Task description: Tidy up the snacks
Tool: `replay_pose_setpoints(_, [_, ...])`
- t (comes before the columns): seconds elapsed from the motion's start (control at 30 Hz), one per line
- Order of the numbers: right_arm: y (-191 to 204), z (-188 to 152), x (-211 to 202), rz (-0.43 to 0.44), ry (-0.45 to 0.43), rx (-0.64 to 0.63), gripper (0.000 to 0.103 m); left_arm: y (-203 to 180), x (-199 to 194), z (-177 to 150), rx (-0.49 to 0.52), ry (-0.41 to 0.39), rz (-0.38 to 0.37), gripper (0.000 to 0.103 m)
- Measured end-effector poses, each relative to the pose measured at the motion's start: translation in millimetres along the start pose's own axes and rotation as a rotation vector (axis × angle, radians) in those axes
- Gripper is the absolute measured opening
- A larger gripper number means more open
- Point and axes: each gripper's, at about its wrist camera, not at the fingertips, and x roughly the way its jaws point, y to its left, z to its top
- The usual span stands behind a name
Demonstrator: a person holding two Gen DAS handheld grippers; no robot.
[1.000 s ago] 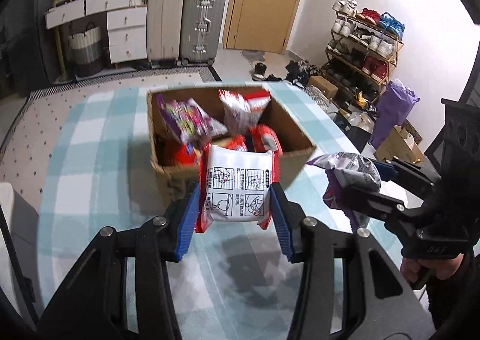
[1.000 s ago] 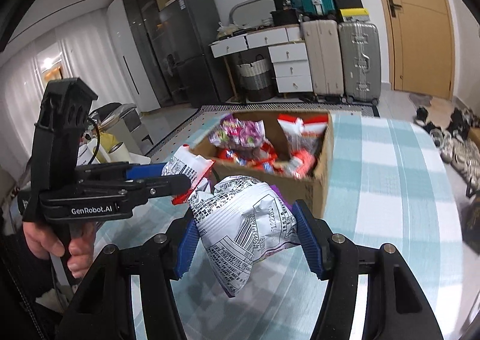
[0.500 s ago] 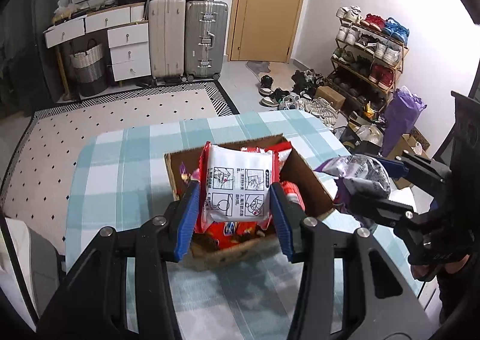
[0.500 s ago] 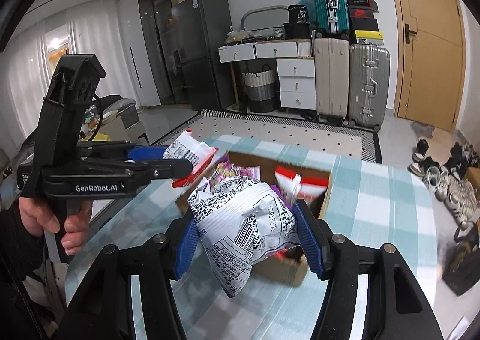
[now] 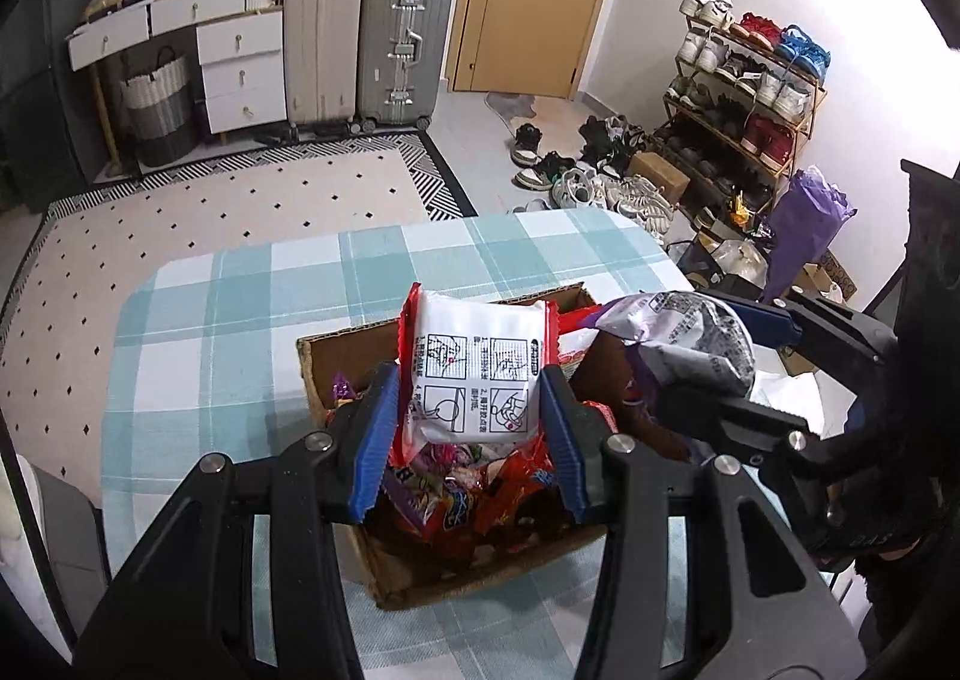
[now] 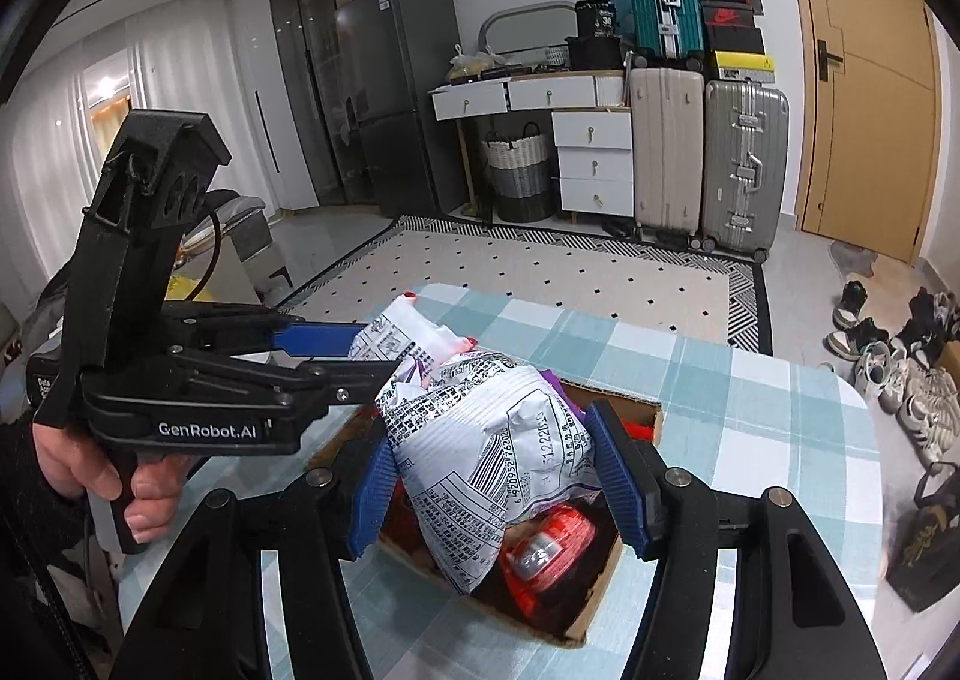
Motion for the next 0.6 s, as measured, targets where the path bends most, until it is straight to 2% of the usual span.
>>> replay_pose_setpoints(0.1, [-4.5, -0.9, 7.6, 0.000, -0.002, 0.005, 0.063, -2.2, 18.2, -2.3, 0.001, 0.019, -0.016, 0.044])
replay_pose_setpoints(0.17, [-7.1, -2.6, 11.8, -0.006, -0.011, 0.000, 0.069, -2.6, 29.5, -1.3, 0.004, 0.054, 0.004, 0.052])
replay_pose_setpoints(0.2, [-8.4, -3.7, 13.1, -0.013, -0.017, -0.005, 0.074, -1.4, 35.4, -1.2, 0.006, 0.066, 0.038, 0.061])
replay_pose_setpoints(0.23, [-10.0, -5.1, 14.2, -0.023, -0.021, -0.008, 0.085, -0.8, 37.4, -1.9, 0.008, 0.064, 0.054, 0.069])
replay_pose_setpoints(0.27, [-11.1, -7.8, 12.7, -0.038, -0.029, -0.009, 0.088, 0.6, 36.7, -2.6, 0.005, 0.051, 0.051, 0.073])
replay_pose_setpoints(0.33, [-14.4, -9.7, 7.9, -0.011, -0.053, -0.004, 0.088, 2.8, 35.9, -4.8, 0.000, 0.035, 0.044, 0.082])
replay_pose_setpoints(0.6, [-12.6, -9.8, -10.5, -0.026, -0.084, -0.025, 0.088, 2.5, 16.4, -9.4, -0.001, 0.005, 0.064, 0.082])
